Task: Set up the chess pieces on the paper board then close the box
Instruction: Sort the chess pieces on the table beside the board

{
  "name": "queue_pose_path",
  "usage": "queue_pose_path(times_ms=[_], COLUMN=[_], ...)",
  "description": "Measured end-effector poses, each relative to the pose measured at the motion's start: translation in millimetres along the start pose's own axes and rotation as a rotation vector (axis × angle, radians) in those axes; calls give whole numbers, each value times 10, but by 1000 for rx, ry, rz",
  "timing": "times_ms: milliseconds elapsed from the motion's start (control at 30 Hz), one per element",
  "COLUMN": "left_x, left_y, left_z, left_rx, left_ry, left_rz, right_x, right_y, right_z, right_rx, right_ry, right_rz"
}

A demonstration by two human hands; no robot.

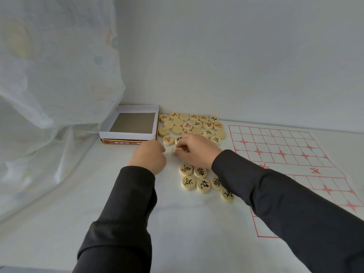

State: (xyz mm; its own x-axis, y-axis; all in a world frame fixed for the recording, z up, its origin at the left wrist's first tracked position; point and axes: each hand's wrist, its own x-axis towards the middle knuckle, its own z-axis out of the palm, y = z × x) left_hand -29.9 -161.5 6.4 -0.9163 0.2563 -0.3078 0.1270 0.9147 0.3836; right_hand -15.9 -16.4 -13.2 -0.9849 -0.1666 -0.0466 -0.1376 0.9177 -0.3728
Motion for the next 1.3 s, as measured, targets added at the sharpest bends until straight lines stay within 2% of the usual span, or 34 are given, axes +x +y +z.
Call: queue_pose_path(times_ms=[133, 333, 500, 667, 833, 1033, 1300], left_x=[7, 3, -5, -20, -15, -13, -9], left_y=[27, 38, 39, 33, 35, 54, 99], left_z=[23, 47, 48, 55, 60, 53, 90], left_rx=[4, 7, 1, -22, -23, -1, -93], left_ry=[-3, -9, -10, 18, 8, -70, -86], left_rz=[0, 15, 21, 18, 19, -5, 26], right_x=[-12, -58, -83, -140, -8, 241, -31], right_y=[100, 145, 146, 130, 173, 130, 175], right_z=[-34, -37, 22, 14, -61, 6, -7], right_rx=[81, 37, -132, -102, -45, -292, -111], right_ry=[23, 126, 34, -29, 148, 65, -1], right_rz=[75, 43, -38, -92, -17, 5, 5])
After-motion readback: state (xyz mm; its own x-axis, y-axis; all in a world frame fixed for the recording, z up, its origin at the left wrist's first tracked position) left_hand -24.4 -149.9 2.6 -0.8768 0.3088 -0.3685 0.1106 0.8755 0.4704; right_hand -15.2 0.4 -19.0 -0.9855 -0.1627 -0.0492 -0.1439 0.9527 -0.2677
